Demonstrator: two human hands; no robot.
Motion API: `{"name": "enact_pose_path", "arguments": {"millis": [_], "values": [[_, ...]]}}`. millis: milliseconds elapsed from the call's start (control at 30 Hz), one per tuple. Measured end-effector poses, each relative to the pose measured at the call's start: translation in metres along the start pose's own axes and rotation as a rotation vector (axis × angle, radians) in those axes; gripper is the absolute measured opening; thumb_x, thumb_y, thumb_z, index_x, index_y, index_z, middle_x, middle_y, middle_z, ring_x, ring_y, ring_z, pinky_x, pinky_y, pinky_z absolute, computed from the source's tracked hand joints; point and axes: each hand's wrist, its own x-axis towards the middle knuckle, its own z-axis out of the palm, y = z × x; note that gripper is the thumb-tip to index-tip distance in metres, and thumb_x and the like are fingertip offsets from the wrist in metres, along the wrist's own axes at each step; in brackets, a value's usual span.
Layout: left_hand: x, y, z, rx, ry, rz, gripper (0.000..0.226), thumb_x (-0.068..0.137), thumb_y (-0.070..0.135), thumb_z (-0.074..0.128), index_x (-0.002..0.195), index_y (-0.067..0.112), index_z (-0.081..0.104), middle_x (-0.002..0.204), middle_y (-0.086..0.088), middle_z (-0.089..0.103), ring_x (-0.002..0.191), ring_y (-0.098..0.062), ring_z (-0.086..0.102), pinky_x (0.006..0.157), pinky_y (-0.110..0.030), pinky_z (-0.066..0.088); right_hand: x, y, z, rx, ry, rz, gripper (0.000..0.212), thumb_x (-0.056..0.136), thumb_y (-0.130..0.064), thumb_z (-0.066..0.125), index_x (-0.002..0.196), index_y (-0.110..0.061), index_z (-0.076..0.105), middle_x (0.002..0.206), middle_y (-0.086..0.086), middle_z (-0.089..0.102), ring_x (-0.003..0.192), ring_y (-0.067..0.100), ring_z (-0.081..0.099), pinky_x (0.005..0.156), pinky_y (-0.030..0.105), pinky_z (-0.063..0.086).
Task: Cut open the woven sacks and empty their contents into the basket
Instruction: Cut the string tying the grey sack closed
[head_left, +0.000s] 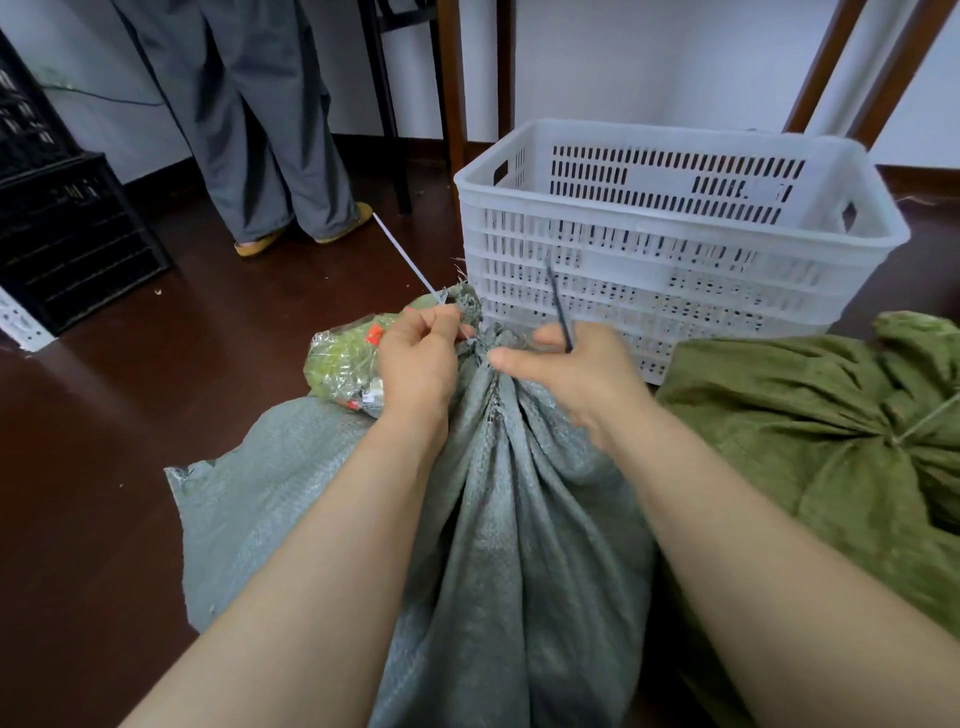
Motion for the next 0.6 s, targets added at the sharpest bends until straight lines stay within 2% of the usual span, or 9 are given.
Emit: {"name": "enact_pose_path", "arguments": {"millis": [33, 100, 167, 233, 333, 400, 467, 533, 600], "values": [[0.000, 0.000, 0.000, 0.011, -0.010, 0.008, 0.030, 0.093, 0.010, 0.056, 0.063, 0.014, 0.055, 0.071, -0.002, 0.058, 0.069, -0.007, 0.052, 0.073, -0.016, 0.044, 0.001, 0.007, 0.009, -0.020, -0.011, -0.009, 0.044, 0.064, -0.032, 0.087, 0.094, -0.013, 0.061, 0.090, -0.003, 0.063, 0.081, 0.011, 0.060, 0.080, 0.030, 0.050], [-0.001, 0.000, -0.001, 0.044, -0.014, 0.022, 0.031, 0.092, 0.010, 0.057, 0.062, 0.014, 0.057, 0.071, -0.004, 0.060, 0.068, -0.008, 0.053, 0.073, -0.020, 0.045, 0.006, 0.018, 0.019, -0.060, 0.008, -0.012, 0.031, 0.065, -0.026, 0.087, 0.084, -0.015, 0.065, 0.086, 0.001, 0.066, 0.082, 0.018, 0.063, 0.080, 0.033, 0.051], [-0.002, 0.002, -0.001, 0.063, 0.031, 0.044, 0.030, 0.092, 0.012, 0.058, 0.062, 0.016, 0.058, 0.065, -0.001, 0.058, 0.057, -0.006, 0.049, 0.062, -0.021, 0.043, 0.013, 0.025, 0.018, 0.000, 0.069, 0.036, 0.022, 0.070, -0.018, 0.083, 0.079, -0.012, 0.064, 0.076, 0.003, 0.063, 0.071, 0.019, 0.060, 0.067, 0.030, 0.047], [-0.003, 0.009, -0.002, 0.024, 0.122, 0.091, 0.028, 0.092, 0.013, 0.057, 0.065, 0.016, 0.058, 0.061, 0.004, 0.058, 0.050, -0.003, 0.047, 0.057, -0.020, 0.040, 0.016, 0.030, 0.012, 0.112, 0.123, 0.121, 0.022, 0.074, -0.011, 0.080, 0.072, -0.011, 0.059, 0.064, 0.001, 0.054, 0.055, 0.014, 0.048, 0.054, 0.027, 0.037], [0.001, 0.031, -0.004, -0.133, 0.222, 0.133, 0.018, 0.096, 0.011, 0.051, 0.080, 0.011, 0.057, 0.063, 0.002, 0.058, 0.049, 0.000, 0.055, 0.050, -0.016, 0.042, 0.017, 0.039, 0.004, 0.127, 0.158, 0.228, 0.026, 0.074, -0.007, 0.079, 0.069, -0.013, 0.054, 0.056, 0.000, 0.045, 0.047, 0.012, 0.037, 0.047, 0.026, 0.029], [0.006, 0.042, -0.005, -0.210, 0.198, 0.100, 0.016, 0.099, 0.014, 0.046, 0.084, 0.012, 0.051, 0.068, -0.001, 0.058, 0.053, -0.009, 0.064, 0.040, -0.017, 0.038, 0.018, 0.044, 0.004, 0.094, 0.146, 0.263, 0.022, 0.074, -0.006, 0.078, 0.073, -0.010, 0.057, 0.057, 0.000, 0.045, 0.047, 0.012, 0.035, 0.047, 0.026, 0.028], [0.008, 0.045, -0.003, -0.203, 0.143, 0.048, 0.017, 0.100, 0.016, 0.046, 0.083, 0.012, 0.050, 0.070, -0.003, 0.059, 0.055, -0.015, 0.066, 0.038, -0.019, 0.040, 0.024, 0.043, 0.003, 0.085, 0.166, 0.264, 0.012, 0.078, -0.006, 0.071, 0.088, -0.003, 0.064, 0.064, 0.003, 0.049, 0.046, 0.011, 0.032, 0.047, 0.027, 0.028], [0.009, 0.043, 0.004, -0.230, 0.081, -0.022, 0.022, 0.098, 0.012, 0.051, 0.077, 0.008, 0.053, 0.067, -0.006, 0.058, 0.052, -0.015, 0.063, 0.047, -0.021, 0.051, 0.033, 0.030, -0.003, 0.174, 0.196, 0.234, 0.021, 0.084, -0.013, 0.059, 0.102, -0.004, 0.065, 0.070, 0.004, 0.056, 0.044, 0.010, 0.029, 0.044, 0.026, 0.028], [0.012, 0.040, 0.014, -0.255, 0.041, -0.099, 0.026, 0.095, 0.007, 0.054, 0.069, 0.005, 0.053, 0.063, -0.007, 0.057, 0.051, -0.014, 0.062, 0.055, -0.021, 0.056, 0.041, 0.009, -0.012, 0.358, 0.089, 0.216, 0.024, 0.090, -0.026, 0.055, 0.102, -0.008, 0.065, 0.077, 0.004, 0.070, 0.035, 0.008, 0.023, 0.035, 0.020, 0.021]]}}
